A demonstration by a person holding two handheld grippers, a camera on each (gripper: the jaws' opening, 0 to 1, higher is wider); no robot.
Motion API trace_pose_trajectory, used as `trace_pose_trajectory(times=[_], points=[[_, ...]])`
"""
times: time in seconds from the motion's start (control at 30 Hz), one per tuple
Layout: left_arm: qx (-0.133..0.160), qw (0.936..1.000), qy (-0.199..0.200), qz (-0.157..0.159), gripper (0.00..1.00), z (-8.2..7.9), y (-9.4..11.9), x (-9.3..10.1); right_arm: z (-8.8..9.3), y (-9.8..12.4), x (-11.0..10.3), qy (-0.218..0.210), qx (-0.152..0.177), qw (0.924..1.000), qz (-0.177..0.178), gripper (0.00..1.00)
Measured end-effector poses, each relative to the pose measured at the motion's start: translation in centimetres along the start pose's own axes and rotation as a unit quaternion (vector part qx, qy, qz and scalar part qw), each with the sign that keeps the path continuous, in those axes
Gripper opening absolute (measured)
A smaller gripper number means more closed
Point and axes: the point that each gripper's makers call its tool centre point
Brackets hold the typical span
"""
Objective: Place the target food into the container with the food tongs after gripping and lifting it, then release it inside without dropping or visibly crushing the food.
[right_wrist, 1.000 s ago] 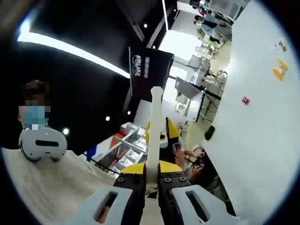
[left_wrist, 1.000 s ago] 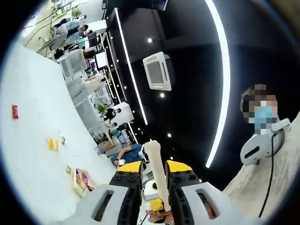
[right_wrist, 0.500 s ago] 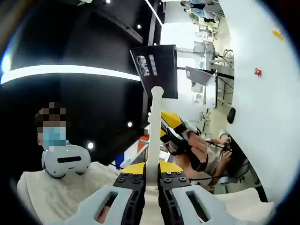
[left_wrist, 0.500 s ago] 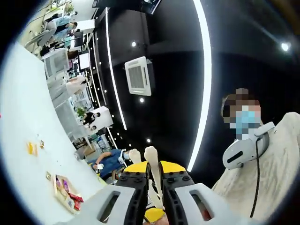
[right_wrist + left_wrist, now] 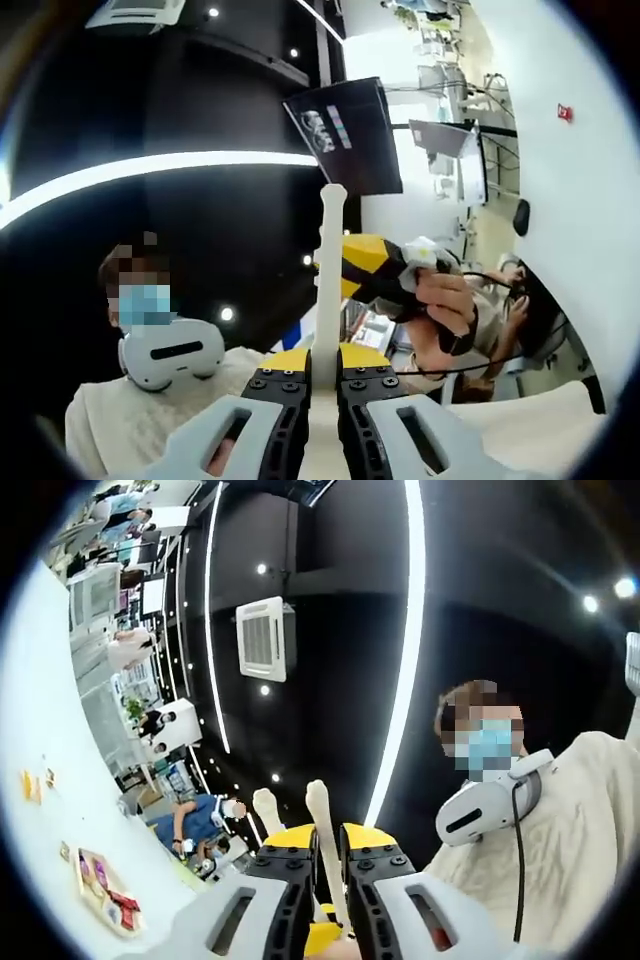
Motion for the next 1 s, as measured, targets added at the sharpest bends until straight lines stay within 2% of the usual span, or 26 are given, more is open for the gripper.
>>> trace_pose_trajectory(times=[0.17,0.33,0.47,0.57,0.63,0.73,0.87,0.9,1.0], points=[[-0.001,1.0000,-0.003,0.001,0.04,0.2,0.1,0.0,0.2,-0.2,0.0,-0.001,-0.002,1.0000,-0.001,0.08],[-0.010,0.9999,-0.010,-0.002,0.03,0.3,0.1,0.1,0.1,0.0,-0.1,0.020,0.000,0.9998,0.002,0.08],[-0.021,0.9996,-0.018,-0.003,0.02,0.5,-0.2,0.4,0.0,0.2,-0.1,0.041,0.000,0.9992,0.004,0.10],[-0.026,0.9994,-0.024,-0.001,0.00,0.5,-0.5,0.8,-0.7,0.5,0.3,0.078,0.011,0.9967,0.019,0.13],[-0.028,0.9991,-0.033,-0.005,0.00,0.4,-0.7,0.8,-1.6,1.1,1.1,0.111,0.024,0.9925,0.046,0.16],[-0.041,0.9981,-0.041,-0.018,0.00,0.5,-0.7,0.5,-2.2,1.6,1.3,0.147,0.033,0.9865,0.065,0.17],[-0.054,0.9966,-0.050,-0.037,0.00,0.8,-0.6,0.0,-2.7,2.3,1.6,0.210,0.039,0.9715,0.104,0.18],[-0.056,0.9962,-0.052,-0.044,0.00,0.9,-0.5,-0.2,-3.1,2.6,1.9,0.235,0.047,0.9631,0.122,0.20],[-0.052,0.9953,-0.056,-0.059,0.00,0.6,-0.5,-0.6,-3.3,3.0,2.1,0.267,0.047,0.9510,0.149,0.25]])
Point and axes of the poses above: the point that each gripper's makers call its tool centre point, and the gripper's own axes: y roughly backward along the fingers, x roughly to its right, z roughly out of its underside, and after that the axes turned 6 degrees about -y, right-handed
